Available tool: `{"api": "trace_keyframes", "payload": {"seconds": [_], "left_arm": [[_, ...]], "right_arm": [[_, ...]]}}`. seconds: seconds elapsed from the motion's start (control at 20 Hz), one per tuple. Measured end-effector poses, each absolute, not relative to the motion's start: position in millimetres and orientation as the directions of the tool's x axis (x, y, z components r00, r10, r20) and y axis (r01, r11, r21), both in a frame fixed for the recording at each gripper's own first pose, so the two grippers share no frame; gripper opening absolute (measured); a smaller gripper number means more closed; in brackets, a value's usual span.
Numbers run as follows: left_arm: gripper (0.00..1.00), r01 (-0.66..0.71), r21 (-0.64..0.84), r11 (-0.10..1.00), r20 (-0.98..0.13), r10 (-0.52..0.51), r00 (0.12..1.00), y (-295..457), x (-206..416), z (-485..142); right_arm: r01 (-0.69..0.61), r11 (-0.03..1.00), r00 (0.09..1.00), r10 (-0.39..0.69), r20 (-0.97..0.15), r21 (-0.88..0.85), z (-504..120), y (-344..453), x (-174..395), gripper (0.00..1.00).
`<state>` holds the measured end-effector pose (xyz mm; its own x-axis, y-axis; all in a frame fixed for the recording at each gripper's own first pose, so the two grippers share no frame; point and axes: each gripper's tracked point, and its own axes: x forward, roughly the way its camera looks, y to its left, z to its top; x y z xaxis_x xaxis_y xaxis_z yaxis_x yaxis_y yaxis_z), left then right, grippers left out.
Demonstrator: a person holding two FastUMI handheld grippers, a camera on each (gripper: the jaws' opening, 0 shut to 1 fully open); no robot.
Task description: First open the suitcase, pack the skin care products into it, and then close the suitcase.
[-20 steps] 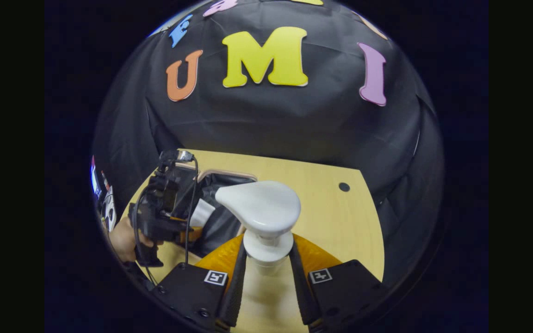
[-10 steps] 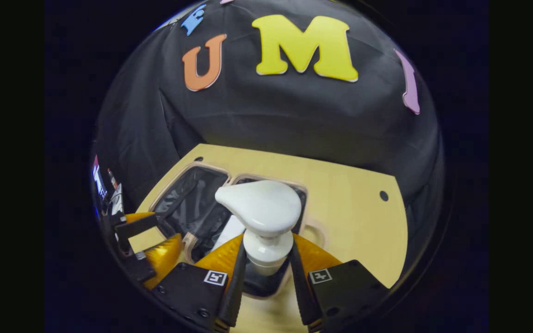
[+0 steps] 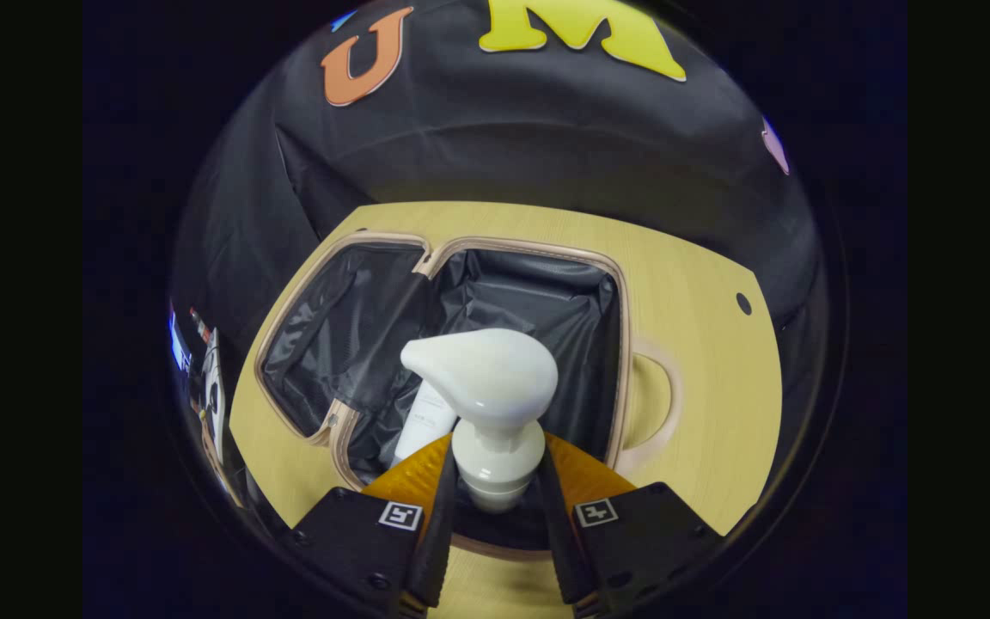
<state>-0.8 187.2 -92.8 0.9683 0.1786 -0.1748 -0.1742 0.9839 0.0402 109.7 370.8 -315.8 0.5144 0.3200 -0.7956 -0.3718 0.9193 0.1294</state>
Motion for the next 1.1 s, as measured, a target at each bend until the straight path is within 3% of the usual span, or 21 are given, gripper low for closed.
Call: {"api": "trace_keyframes", "payload": {"seconds": [0.35,0.7,0.75,0.8,0.95,1.1], "left_arm": [[1.0,-0.252,0.036,0.967,-0.185,0.254,0.949,225.6,-9.6,-96.3],[1.0,-0.261,0.097,0.96,-0.203,0.276,0.94,245.6,-3.7,-98.8],[0.94,-0.258,0.106,0.96,-0.191,0.274,0.942,247.1,-0.1,-94.8],[1.0,-0.254,0.111,0.961,-0.179,0.271,0.946,249.9,5.3,-90.2],[1.0,-0.246,0.131,0.961,-0.147,0.264,0.953,262.4,20.8,-78.0],[1.0,-0.244,0.144,0.959,-0.13,0.263,0.956,283.9,38.5,-71.6]], "right_arm": [[-0.203,0.966,0.482,0.242,-0.842,0.162,-345.8,373.9,149.2,0.47],[-0.018,0.982,0.406,0.177,-0.896,0.186,-381.8,367.5,141.5,0.45],[-0.011,0.982,0.405,0.176,-0.897,0.188,-383.5,366.7,141.2,0.45],[-0.005,0.981,0.402,0.179,-0.898,0.193,-384.3,366.5,141.6,0.47],[0.006,0.974,0.416,0.203,-0.886,0.226,-377.5,365.3,139.8,0.49],[-0.032,0.974,0.461,0.215,-0.861,0.226,-351.5,362.2,131.5,0.66]]}}
